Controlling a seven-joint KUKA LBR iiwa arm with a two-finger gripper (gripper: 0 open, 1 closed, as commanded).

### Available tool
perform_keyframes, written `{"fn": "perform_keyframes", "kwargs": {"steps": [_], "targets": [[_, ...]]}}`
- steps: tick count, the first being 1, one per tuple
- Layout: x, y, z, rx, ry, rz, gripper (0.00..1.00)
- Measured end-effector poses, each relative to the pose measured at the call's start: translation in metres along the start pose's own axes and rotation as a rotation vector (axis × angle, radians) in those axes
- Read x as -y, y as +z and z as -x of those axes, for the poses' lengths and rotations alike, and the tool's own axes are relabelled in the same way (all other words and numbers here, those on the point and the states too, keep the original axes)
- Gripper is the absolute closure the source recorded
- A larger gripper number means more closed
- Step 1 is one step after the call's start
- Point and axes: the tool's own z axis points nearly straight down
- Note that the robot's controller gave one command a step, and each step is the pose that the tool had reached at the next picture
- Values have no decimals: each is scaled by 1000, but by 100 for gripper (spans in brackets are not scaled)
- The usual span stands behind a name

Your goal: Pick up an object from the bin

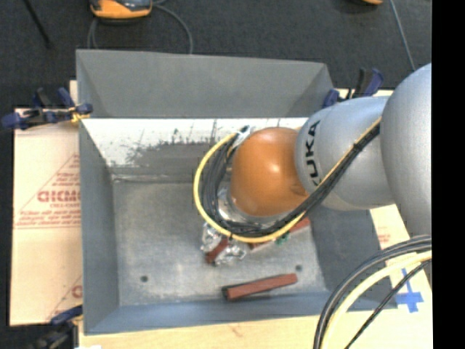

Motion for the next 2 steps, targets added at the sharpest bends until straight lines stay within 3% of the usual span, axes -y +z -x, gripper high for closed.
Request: {"fn": "perform_keyframes", "kwargs": {"steps": [1,2], "targets": [[0,0,0,0,0,0,100],[5,-155,19,6,4,-3,100]]}}
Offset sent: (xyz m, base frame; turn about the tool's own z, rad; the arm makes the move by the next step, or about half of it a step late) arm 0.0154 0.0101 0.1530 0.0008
